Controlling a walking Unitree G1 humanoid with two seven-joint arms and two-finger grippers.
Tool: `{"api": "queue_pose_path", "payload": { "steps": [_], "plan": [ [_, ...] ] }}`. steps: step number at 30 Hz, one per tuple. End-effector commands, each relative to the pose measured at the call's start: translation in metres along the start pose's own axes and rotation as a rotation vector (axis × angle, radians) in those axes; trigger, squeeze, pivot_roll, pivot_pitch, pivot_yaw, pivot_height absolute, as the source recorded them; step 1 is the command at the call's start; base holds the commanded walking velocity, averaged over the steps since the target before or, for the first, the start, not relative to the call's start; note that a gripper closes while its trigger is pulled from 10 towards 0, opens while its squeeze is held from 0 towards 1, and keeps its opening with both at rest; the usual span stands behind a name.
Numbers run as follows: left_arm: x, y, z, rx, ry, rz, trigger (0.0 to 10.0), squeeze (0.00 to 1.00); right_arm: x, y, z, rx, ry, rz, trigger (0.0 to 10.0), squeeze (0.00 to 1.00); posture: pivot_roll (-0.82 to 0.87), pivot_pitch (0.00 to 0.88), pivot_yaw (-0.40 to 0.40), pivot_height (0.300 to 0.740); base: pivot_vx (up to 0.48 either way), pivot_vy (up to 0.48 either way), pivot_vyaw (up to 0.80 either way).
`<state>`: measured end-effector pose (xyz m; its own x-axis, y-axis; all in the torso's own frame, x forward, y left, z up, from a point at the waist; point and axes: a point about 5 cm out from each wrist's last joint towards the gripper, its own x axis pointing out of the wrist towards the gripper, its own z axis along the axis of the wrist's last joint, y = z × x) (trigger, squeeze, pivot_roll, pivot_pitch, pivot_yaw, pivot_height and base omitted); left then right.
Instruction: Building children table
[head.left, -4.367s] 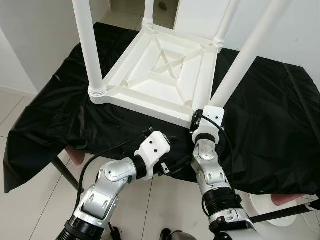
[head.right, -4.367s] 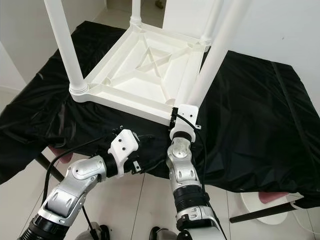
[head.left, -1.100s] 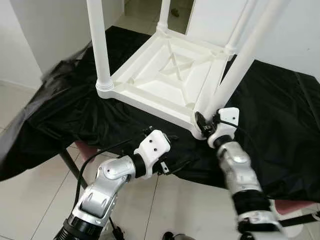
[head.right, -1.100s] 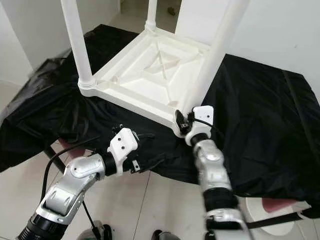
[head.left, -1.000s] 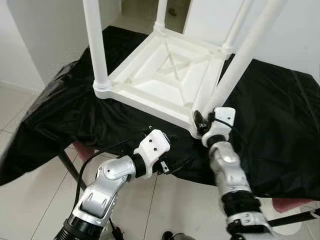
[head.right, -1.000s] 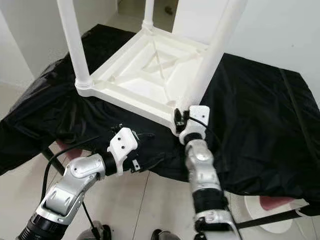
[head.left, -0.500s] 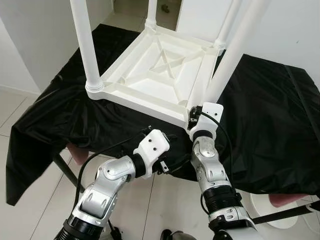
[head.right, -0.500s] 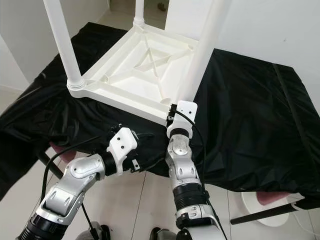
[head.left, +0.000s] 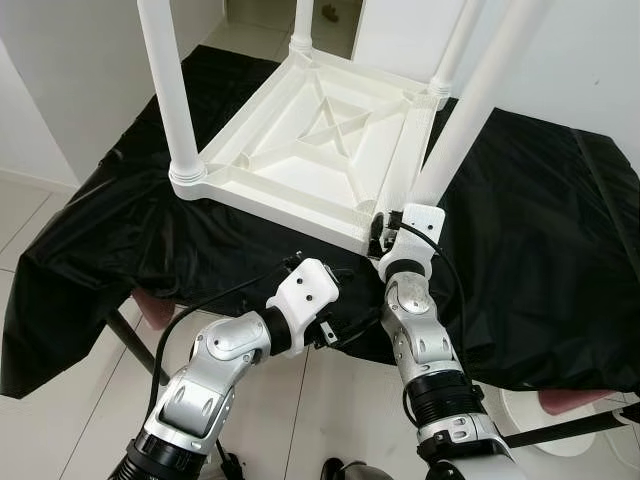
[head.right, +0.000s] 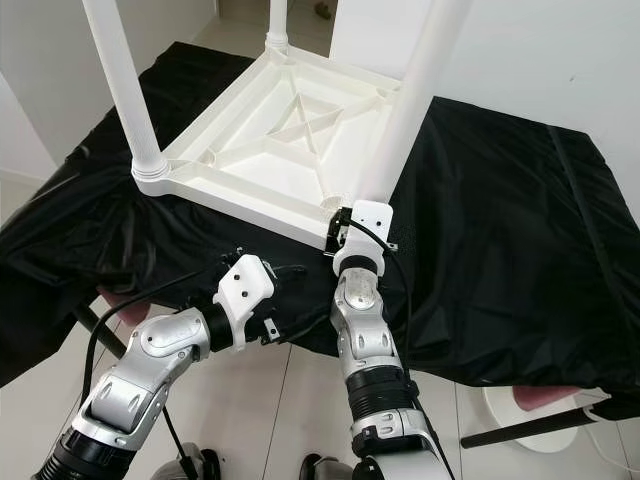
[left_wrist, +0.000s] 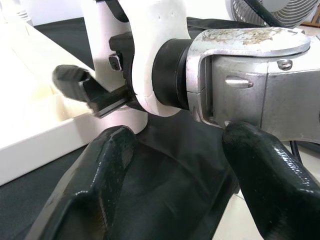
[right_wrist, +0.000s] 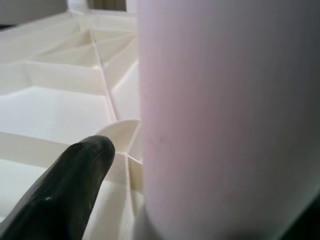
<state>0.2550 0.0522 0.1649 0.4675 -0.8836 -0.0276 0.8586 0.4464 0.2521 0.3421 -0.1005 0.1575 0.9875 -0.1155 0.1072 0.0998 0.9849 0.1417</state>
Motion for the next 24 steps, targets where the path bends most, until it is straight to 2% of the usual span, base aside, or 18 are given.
{"api": "queue_pose_path", "payload": {
  "steps": [1,4,6,7,9,10,11,12,14,15,17,19,24],
  "plan": [
    [0.004,-0.003,-0.003,-0.013,0.006,0.039,10.0,0.0,0.002,-0.003,-0.004,0.025,0.024,0.049,10.0,0.0,0.14,0.112,-0.108,0.74,0.0,0.0,0.0],
    [0.004,-0.003,-0.003,-0.013,0.006,0.039,10.0,0.0,0.002,-0.003,-0.004,0.025,0.024,0.049,10.0,0.0,0.14,0.112,-0.108,0.74,0.0,0.0,0.0],
    [0.004,-0.003,-0.003,-0.015,0.005,0.038,10.0,0.0,0.003,-0.006,-0.003,0.019,0.018,0.092,10.0,0.0,0.14,0.109,-0.11,0.74,0.0,0.0,0.0],
    [0.004,-0.003,-0.003,-0.015,0.005,0.038,10.0,0.0,0.005,-0.013,-0.001,-0.01,0.01,0.163,10.0,0.0,0.14,0.108,-0.11,0.74,0.0,0.0,0.0],
    [0.004,-0.003,-0.003,-0.015,0.005,0.038,10.0,0.0,0.005,-0.013,-0.001,-0.01,0.01,0.163,10.0,0.0,0.14,0.108,-0.11,0.74,0.0,0.0,0.0],
    [0.003,-0.003,-0.003,-0.015,0.004,0.038,10.0,0.0,0.005,-0.019,-0.001,-0.03,0.009,0.229,10.0,0.0,0.14,0.107,-0.11,0.74,0.0,0.0,0.0],
    [0.003,-0.003,-0.003,-0.015,0.004,0.038,10.0,0.0,0.005,-0.019,-0.001,-0.03,0.009,0.229,10.0,0.0,0.14,0.107,-0.11,0.74,0.0,0.0,0.0],
    [0.003,-0.003,-0.002,-0.014,0.005,0.038,10.0,0.0,0.008,-0.031,-0.001,-0.065,0.018,0.288,10.0,0.0,0.14,0.106,-0.109,0.74,0.0,0.0,0.0],
    [0.003,-0.003,-0.002,-0.014,0.005,0.038,10.0,0.0,0.008,-0.031,-0.001,-0.065,0.018,0.288,10.0,0.0,0.14,0.106,-0.109,0.74,0.0,0.0,0.0],
    [0.003,-0.003,-0.002,-0.012,0.006,0.037,10.0,0.0,0.013,-0.045,0.0,-0.108,0.028,0.336,10.0,0.0,0.14,0.104,-0.108,0.74,0.0,0.0,0.0],
    [0.003,-0.003,-0.002,-0.012,0.006,0.037,10.0,0.0,0.013,-0.045,0.0,-0.108,0.028,0.336,10.0,0.0,0.14,0.104,-0.108,0.74,0.0,0.0,0.0],
    [0.002,-0.002,-0.003,-0.01,0.009,0.034,10.0,0.0,0.024,-0.07,0.008,-0.204,0.04,0.468,10.0,0.0,0.14,0.097,-0.105,0.74,0.0,0.0,0.0],
    [0.002,-0.002,-0.003,-0.007,0.009,0.032,10.0,0.0,0.025,-0.07,0.01,-0.212,0.048,0.575,10.0,0.0,0.15,0.094,-0.1,0.74,0.0,0.0,0.0]
  ]
}}
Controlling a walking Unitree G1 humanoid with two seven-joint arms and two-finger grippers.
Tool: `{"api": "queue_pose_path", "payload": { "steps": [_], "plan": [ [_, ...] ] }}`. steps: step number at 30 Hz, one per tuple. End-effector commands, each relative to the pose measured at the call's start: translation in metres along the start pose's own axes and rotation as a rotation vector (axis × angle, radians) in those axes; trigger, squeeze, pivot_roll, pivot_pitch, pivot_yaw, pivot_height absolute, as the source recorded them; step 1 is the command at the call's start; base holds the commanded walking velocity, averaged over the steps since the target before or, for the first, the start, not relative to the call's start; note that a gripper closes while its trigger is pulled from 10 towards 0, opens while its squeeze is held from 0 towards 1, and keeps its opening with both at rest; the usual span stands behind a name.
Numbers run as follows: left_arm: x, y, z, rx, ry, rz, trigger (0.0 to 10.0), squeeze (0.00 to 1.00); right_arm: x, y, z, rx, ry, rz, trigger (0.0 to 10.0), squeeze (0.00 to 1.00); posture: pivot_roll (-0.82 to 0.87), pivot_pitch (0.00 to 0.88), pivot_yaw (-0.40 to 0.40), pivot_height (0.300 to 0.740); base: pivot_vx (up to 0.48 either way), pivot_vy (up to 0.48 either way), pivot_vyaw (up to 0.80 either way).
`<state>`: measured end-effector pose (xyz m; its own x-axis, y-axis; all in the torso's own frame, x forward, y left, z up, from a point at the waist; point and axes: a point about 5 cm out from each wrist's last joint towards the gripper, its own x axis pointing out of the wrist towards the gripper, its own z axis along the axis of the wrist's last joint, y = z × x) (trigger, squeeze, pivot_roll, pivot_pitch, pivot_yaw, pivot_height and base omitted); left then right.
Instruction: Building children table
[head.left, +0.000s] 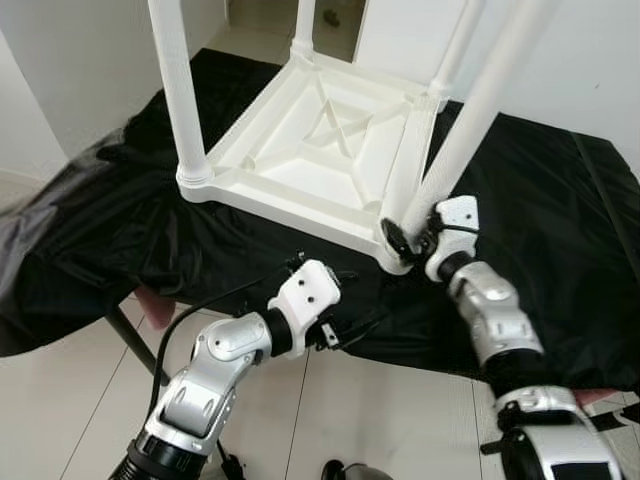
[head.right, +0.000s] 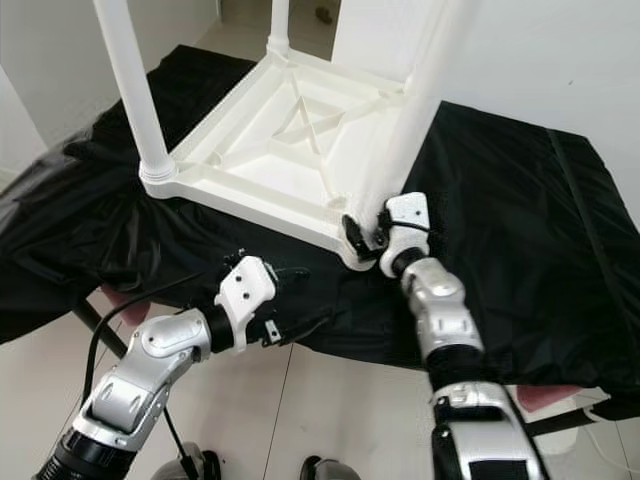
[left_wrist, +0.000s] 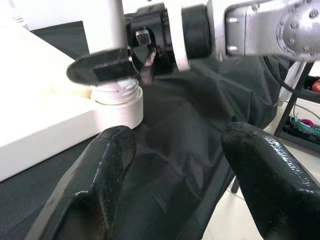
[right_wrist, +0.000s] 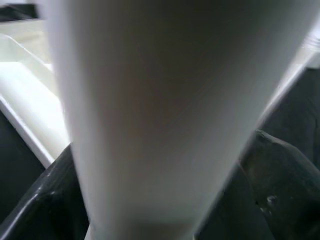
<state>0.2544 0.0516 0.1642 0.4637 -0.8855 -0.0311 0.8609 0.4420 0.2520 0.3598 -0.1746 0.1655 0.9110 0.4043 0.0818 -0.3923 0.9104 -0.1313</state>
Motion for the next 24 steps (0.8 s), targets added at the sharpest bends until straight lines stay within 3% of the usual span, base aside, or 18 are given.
{"api": "queue_pose_path", "payload": {
  "steps": [1,3,6,13,19,21,22,24],
  "plan": [
    [0.001,-0.001,-0.002,-0.007,0.007,0.037,10.0,0.0,-0.001,0.002,-0.005,0.01,0.013,0.044,10.0,0.0,0.15,0.094,-0.1,0.74,0.0,0.0,0.0],
    [0.001,-0.001,-0.002,-0.007,0.007,0.037,10.0,0.0,-0.001,0.002,-0.005,0.01,0.013,0.044,10.0,0.0,0.15,0.094,-0.1,0.74,0.0,0.0,0.0],
    [0.0,-0.001,-0.002,-0.003,0.01,0.04,10.0,0.0,-0.001,0.004,-0.001,-0.008,0.002,0.15,10.0,0.0,0.16,0.097,-0.102,0.74,0.0,0.0,0.0],
    [-0.001,-0.001,-0.001,-0.005,0.011,0.047,10.0,0.0,-0.002,0.008,-0.003,-0.002,-0.005,0.146,10.0,0.0,0.16,0.102,-0.105,0.74,0.0,0.0,0.0],
    [-0.001,0.0,-0.001,-0.009,0.01,0.051,10.0,0.0,0.003,0.017,-0.006,0.037,-0.04,-0.088,10.0,0.0,0.15,0.117,-0.101,0.74,0.0,0.0,0.0],
    [-0.001,0.0,-0.001,-0.009,0.009,0.052,10.0,0.0,0.003,0.017,-0.006,0.034,-0.05,-0.114,10.0,0.0,0.15,0.117,-0.101,0.74,0.0,0.0,0.0],
    [-0.001,0.0,-0.001,-0.008,0.008,0.052,10.0,0.0,0.005,0.019,-0.006,0.05,-0.039,-0.197,10.0,0.0,0.15,0.122,-0.104,0.74,0.0,0.0,0.0],
    [-0.001,0.0,-0.001,-0.008,0.008,0.052,10.0,0.0,0.005,0.019,-0.006,0.05,-0.039,-0.197,10.0,0.0,0.15,0.122,-0.104,0.74,0.0,0.0,0.0]
  ]
}}
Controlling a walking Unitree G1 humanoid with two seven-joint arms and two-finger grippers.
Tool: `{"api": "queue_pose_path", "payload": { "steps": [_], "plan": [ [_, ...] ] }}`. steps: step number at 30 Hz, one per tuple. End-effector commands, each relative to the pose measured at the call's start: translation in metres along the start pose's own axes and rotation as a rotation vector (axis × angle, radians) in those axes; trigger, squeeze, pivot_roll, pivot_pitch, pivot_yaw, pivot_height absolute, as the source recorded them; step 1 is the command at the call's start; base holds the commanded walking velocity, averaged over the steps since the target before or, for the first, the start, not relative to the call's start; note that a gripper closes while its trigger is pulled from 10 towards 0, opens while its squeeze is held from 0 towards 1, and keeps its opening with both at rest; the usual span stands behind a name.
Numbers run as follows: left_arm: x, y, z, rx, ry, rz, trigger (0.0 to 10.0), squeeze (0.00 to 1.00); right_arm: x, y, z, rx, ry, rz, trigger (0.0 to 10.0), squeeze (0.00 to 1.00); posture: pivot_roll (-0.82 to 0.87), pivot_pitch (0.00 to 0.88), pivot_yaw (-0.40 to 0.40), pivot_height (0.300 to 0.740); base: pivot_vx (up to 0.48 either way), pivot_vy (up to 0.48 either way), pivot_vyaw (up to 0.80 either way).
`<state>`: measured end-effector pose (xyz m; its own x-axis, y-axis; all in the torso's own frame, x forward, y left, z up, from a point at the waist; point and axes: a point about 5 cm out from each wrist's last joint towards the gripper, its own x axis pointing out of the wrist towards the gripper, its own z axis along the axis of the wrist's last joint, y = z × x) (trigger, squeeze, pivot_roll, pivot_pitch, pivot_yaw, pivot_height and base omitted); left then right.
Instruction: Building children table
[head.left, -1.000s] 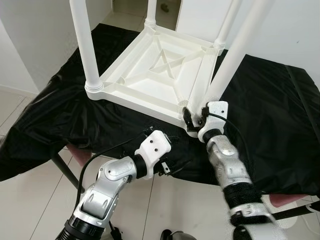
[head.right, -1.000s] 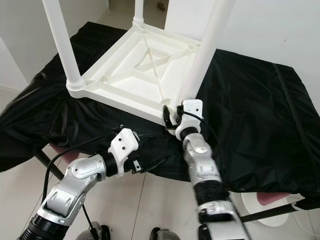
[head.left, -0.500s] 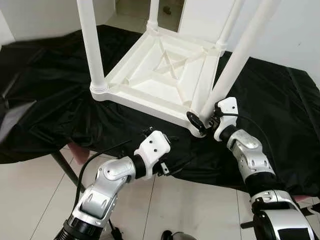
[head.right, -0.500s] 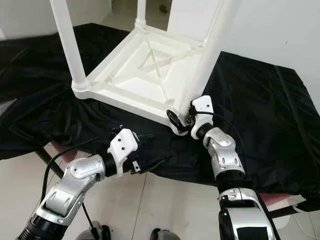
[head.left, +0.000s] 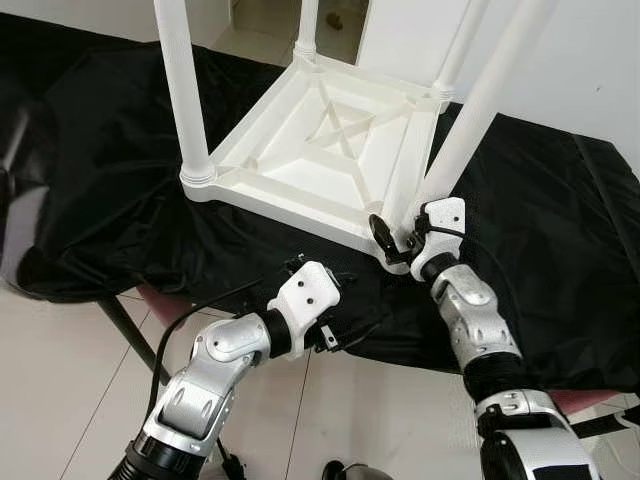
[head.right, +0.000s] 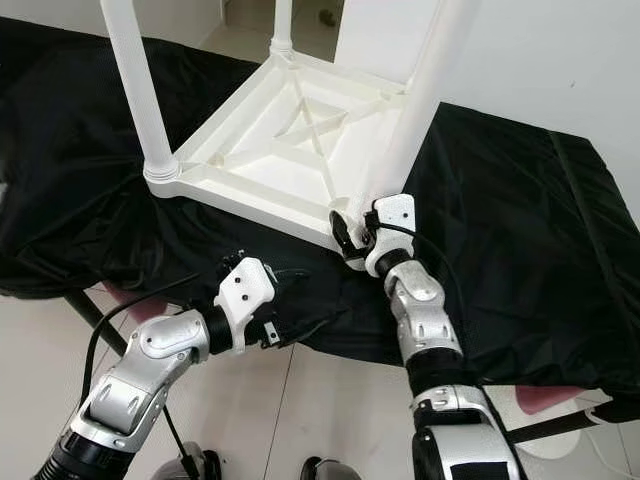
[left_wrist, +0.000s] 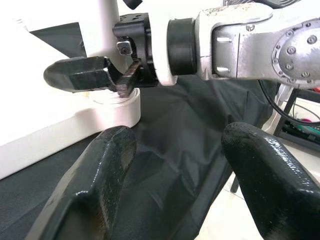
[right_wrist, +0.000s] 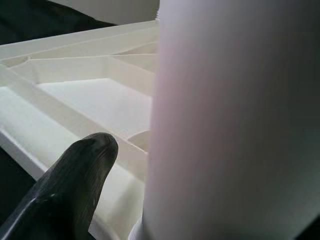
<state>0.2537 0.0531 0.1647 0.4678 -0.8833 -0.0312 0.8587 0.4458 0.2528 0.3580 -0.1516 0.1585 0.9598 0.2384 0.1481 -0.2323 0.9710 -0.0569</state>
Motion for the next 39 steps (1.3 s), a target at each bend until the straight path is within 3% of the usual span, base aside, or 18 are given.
{"api": "queue_pose_path", "payload": {
  "steps": [1,7,9,11,12,13,15,18,22,31,32,33,34,35,39],
  "plan": [
    [0.001,0.0,-0.001,-0.008,0.007,0.048,10.0,0.0,-0.001,-0.003,0.0,0.003,0.011,-0.039,10.0,0.0,0.15,0.122,-0.104,0.74,0.0,0.0,0.0],
    [0.002,-0.001,0.0,-0.013,0.002,0.048,10.0,0.0,0.001,0.006,0.004,0.031,-0.021,-0.007,10.0,0.0,0.14,0.127,-0.101,0.74,0.0,0.0,0.0],
    [0.002,0.0,0.0,-0.013,0.003,0.049,10.0,0.0,-0.001,0.002,0.007,0.014,-0.035,0.163,10.0,0.0,0.14,0.129,-0.102,0.74,0.0,0.0,0.0],
    [0.002,0.0,0.0,-0.013,0.003,0.049,10.0,0.0,-0.001,0.002,0.007,0.014,-0.035,0.163,10.0,0.0,0.14,0.129,-0.102,0.74,0.0,0.0,0.0],
    [0.002,0.0,0.0,-0.014,0.003,0.051,10.0,0.0,-0.004,-0.001,0.008,-0.006,-0.031,0.248,10.0,0.0,0.14,0.13,-0.103,0.74,0.0,0.0,0.0],
    [0.002,0.0,0.0,-0.014,0.003,0.051,10.0,0.0,-0.004,-0.001,0.008,-0.006,-0.031,0.248,10.0,0.0,0.14,0.13,-0.103,0.74,0.0,0.0,0.0],
    [0.002,0.0,0.0,-0.012,0.003,0.053,10.0,0.0,-0.01,-0.015,0.006,-0.071,0.006,0.394,10.0,0.0,0.14,0.129,-0.104,0.74,0.0,0.0,0.0],
    [0.002,0.0,0.0,-0.012,0.002,0.055,10.0,0.0,-0.012,-0.023,0.005,-0.104,0.035,0.457,10.0,0.0,0.14,0.131,-0.107,0.74,0.0,0.0,0.0],
    [0.001,0.0,0.0,-0.013,0.002,0.058,10.0,0.0,-0.013,-0.033,0.002,-0.097,0.101,0.514,10.0,0.0,0.15,0.131,-0.106,0.74,0.0,0.0,0.0],
    [0.0,0.0,0.0,-0.013,0.004,0.06,10.0,0.0,-0.013,-0.032,-0.004,-0.091,0.111,0.497,10.0,0.0,0.15,0.132,-0.099,0.74,0.0,0.0,0.0],
    [0.0,0.001,0.0,-0.013,0.005,0.059,10.0,0.0,-0.013,-0.031,-0.006,-0.083,0.111,0.49,7.5,0.0,0.15,0.132,-0.099,0.74,0.0,0.0,0.0],
    [0.0,0.001,0.0,-0.013,0.005,0.059,10.0,0.0,-0.013,-0.031,-0.006,-0.083,0.111,0.49,7.5,0.0,0.15,0.132,-0.099,0.74,0.0,0.0,0.0],
    [0.0,0.001,0.0,-0.012,0.006,0.059,10.0,0.0,-0.013,-0.03,-0.007,-0.075,0.109,0.489,4.3,0.0,0.16,0.13,-0.092,0.74,0.0,0.0,0.0],
    [0.0,0.001,0.0,-0.01,0.007,0.057,10.0,0.0,-0.013,-0.03,-0.01,-0.063,0.117,0.488,0.0,0.0,0.15,0.13,-0.09,0.74,0.0,0.0,0.0],
    [0.0,0.002,0.0,-0.009,0.009,0.054,10.0,0.0,-0.015,-0.031,-0.013,-0.044,0.124,0.483,0.0,0.0,0.15,0.129,-0.088,0.74,0.0,0.0,0.0]
  ]
}}
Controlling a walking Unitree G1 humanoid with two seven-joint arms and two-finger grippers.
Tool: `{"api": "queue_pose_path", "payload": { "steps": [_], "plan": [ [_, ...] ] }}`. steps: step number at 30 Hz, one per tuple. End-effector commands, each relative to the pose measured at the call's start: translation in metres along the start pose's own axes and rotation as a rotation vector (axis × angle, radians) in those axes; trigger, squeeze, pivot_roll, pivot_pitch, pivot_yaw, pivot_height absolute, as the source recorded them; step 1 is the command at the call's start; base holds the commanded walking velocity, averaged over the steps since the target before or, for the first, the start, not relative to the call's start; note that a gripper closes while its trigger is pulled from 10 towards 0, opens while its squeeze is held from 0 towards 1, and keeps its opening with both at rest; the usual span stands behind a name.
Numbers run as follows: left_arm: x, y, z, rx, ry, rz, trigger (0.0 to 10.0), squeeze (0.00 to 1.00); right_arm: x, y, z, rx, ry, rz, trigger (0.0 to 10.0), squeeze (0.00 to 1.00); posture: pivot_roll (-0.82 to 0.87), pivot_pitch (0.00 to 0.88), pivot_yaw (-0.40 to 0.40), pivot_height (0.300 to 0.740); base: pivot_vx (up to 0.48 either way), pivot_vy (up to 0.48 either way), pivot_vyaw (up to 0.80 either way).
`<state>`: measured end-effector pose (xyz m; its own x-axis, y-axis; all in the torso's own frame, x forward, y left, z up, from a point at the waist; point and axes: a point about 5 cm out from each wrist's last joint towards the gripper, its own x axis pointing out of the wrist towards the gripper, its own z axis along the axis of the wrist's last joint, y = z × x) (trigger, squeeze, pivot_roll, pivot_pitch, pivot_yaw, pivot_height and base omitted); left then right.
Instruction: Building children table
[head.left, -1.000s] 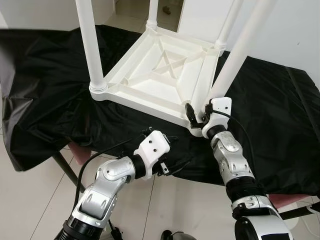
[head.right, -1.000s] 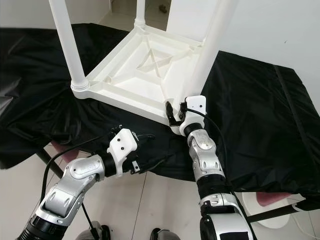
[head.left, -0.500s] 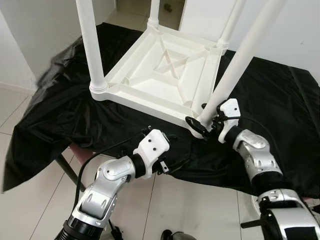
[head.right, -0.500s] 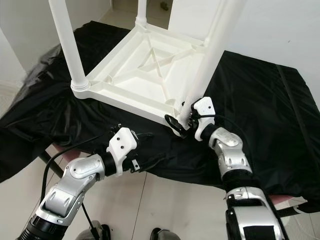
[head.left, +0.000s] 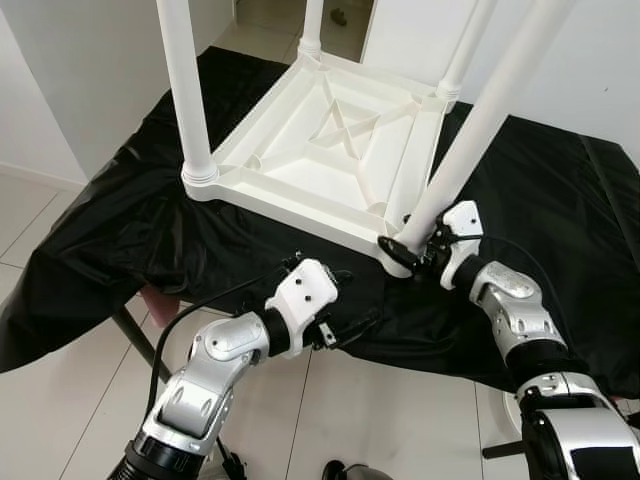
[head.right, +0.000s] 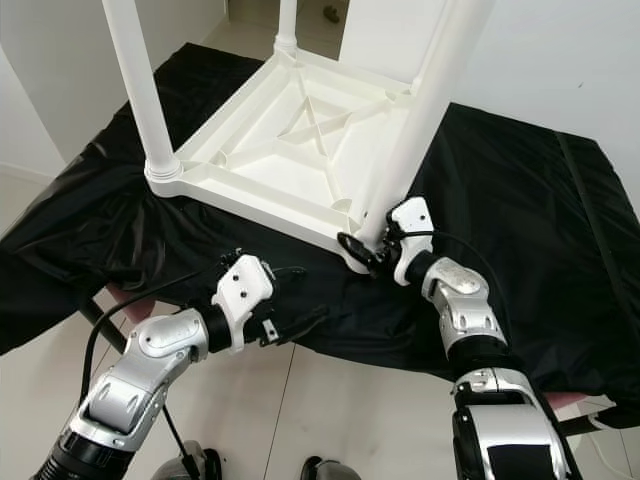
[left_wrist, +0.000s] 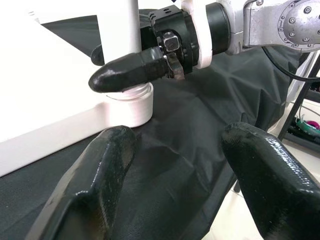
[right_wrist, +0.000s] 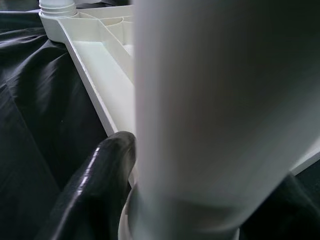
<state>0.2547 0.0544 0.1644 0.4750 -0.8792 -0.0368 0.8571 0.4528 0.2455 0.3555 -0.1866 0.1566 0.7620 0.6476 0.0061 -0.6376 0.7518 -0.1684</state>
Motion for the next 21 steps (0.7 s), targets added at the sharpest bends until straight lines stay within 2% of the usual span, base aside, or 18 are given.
{"api": "queue_pose_path", "payload": {
  "steps": [1,5,9,12,13,14,18,20,21],
  "plan": [
    [0.0003,0.0004,0.0005,-0.002,0.001,0.047,10.0,0.0,-0.0019,0.0046,-0.0112,0.037,0.028,0.013,0.0,0.0,0.15,0.129,-0.088,0.74,0.0,0.0,0.0],
    [0.0006,0.0006,0.0007,0.0,0.001,0.046,10.0,0.0,-0.0031,0.0054,-0.0129,0.05,0.029,0.012,0.0,0.0,0.15,0.128,-0.087,0.74,0.0,0.0,0.0],
    [0.0021,0.0004,0.001,0.0,-0.004,0.039,10.0,0.0,-0.0065,0.0074,-0.0174,0.078,0.047,-0.053,0.0,0.0,0.14,0.126,-0.087,0.74,0.0,0.0,0.0],
    [0.0038,-0.0003,0.0014,-0.004,-0.009,0.035,10.0,0.0,-0.0086,0.0049,-0.0173,0.073,0.037,-0.198,0.0,0.0,0.12,0.13,-0.091,0.74,0.0,0.0,0.0],
    [0.0038,-0.0003,0.0014,-0.004,-0.009,0.035,10.0,0.0,-0.0086,0.0049,-0.0173,0.073,0.037,-0.198,0.0,0.0,0.12,0.13,-0.091,0.74,0.0,0.0,0.0],
    [0.0046,-0.0013,0.0011,-0.007,-0.01,0.033,10.0,0.0,-0.0089,0.0035,-0.0179,0.11,0.027,-0.324,0.0,0.0,0.12,0.13,-0.091,0.74,0.0,0.0,0.0],
    [0.0051,-0.0021,0.0009,-0.01,-0.011,0.032,10.0,0.0,-0.0076,0.0089,-0.0188,0.118,0.028,-0.397,0.0,0.0,0.12,0.132,-0.095,0.74,0.0,0.0,0.0],
    [0.0051,-0.0022,0.0009,-0.01,-0.011,0.032,10.0,0.0,-0.0072,0.0091,-0.0195,0.139,0.028,-0.429,0.0,0.0,0.12,0.131,-0.096,0.74,0.0,0.0,0.0],
    [0.0052,-0.0023,0.0009,-0.011,-0.011,0.031,10.0,0.0,-0.0061,0.0099,-0.021,0.177,0.03,-0.477,0.0,0.0,0.12,0.13,-0.097,0.74,0.0,0.0,0.0]
  ]
}}
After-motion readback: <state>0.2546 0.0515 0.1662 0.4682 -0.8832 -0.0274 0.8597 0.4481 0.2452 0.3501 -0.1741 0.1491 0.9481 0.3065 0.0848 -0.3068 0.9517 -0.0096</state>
